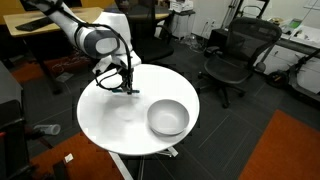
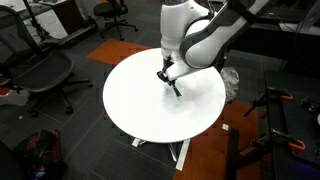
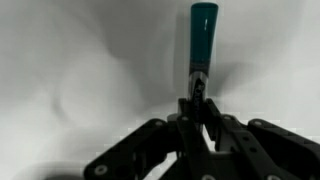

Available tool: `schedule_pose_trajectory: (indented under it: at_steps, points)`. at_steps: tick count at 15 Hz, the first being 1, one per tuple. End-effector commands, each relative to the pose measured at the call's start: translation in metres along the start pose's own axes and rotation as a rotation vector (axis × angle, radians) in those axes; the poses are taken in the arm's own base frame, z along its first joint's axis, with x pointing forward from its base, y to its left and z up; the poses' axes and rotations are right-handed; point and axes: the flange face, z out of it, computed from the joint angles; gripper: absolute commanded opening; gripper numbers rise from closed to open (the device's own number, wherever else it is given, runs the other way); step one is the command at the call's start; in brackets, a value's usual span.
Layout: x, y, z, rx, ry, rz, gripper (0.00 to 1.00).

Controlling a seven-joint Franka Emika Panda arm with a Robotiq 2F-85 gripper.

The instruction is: Take the green marker out of the grey bowl

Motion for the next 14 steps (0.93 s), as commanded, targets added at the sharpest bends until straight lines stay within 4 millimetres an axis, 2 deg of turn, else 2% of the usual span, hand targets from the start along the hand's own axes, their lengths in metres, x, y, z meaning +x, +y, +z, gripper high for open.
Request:
schedule_pose_trajectory:
  at_steps: [1,4,8,9,14]
  points:
    - [0.013,-0.002,0.004,0.002,0.014,0.002,0.45]
    - [0.020,0.004,0.000,0.004,0.016,0.012,0.67]
    - [0.026,0.016,-0.022,0.009,0.037,0.022,0.95]
    - [0.027,0.018,-0.028,0.010,0.040,0.025,1.00]
    - [0.027,0.031,-0.071,0.044,0.064,-0.033,1.00]
